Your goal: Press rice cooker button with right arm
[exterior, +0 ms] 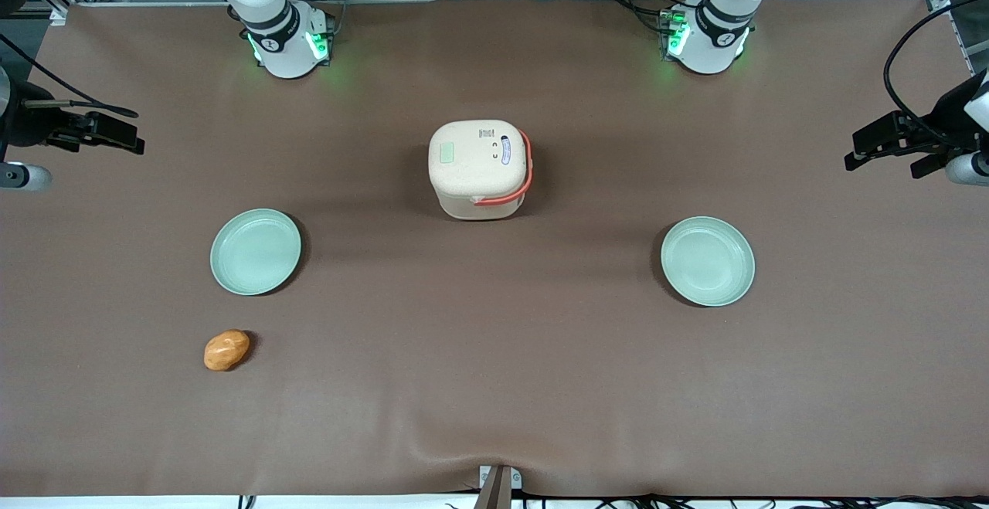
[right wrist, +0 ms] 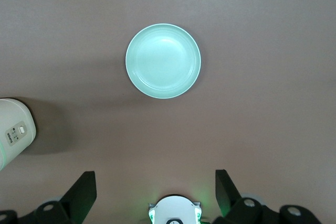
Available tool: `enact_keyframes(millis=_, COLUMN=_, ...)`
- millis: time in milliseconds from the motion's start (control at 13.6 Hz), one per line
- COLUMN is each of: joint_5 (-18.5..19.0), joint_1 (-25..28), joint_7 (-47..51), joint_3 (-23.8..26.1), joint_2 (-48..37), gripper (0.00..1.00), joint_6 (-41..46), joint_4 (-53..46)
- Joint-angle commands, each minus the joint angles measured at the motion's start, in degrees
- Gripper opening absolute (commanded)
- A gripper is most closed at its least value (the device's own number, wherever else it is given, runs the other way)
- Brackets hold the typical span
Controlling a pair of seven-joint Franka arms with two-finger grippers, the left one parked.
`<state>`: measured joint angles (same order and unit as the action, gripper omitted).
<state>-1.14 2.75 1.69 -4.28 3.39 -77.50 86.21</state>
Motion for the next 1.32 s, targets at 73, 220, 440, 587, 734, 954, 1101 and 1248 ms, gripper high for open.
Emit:
enact_keyframes(millis=73, joint_5=-0.4, joint_1=0.5, joint_7=1.0, joint_3=-0.2, joint_2=-0.7, gripper=1.00, joint_6=0.9, joint_4=-0.5)
enact_keyframes(millis=220, joint_5=0.1, joint_1=0.8, joint_7=0.9, joint_3=0.0, joint_2=-0.6, gripper=1.00, joint_6=0.8, joint_4=-0.9)
enact_keyframes(millis=440, joint_5=0.4, joint_1=1.3, joint_7=2.0, joint_3=0.1, joint_2=-0.6, gripper=1.00, joint_6=0.9, joint_4=-1.0)
enact_keyframes(millis=587, joint_5=0.2, joint_1=1.3, joint_7=3.6, joint_3=0.1, joint_2=-0.4, gripper=1.00, joint_6=0.7, joint_4=-1.0)
enact_keyframes(millis=734, joint_5=-0.7, joint_1=1.3, joint_7=3.7, joint_3=0.1, joint_2=-0.4, gripper=1.00, joint_6=0.9, joint_4=-1.0)
enact_keyframes(millis=954, joint_5=-0.7, joint_1=2.8, joint_7=2.8, joint_3=0.4, joint_2=-0.1, gripper=1.00, joint_6=0.2, joint_4=-1.0)
enact_keyframes(millis=1101, joint_5=-0.6, joint_1=5.6, joint_7=3.4, joint_3=0.7, joint_2=-0.1, gripper=1.00, joint_6=0.0, joint_4=-1.0)
enact_keyframes(millis=1248, joint_5=-0.6, joint_1=9.3, joint_7=3.6, joint_3=0.8, joint_2=0.1, gripper=1.00, joint_6=0.1, joint_4=-0.8)
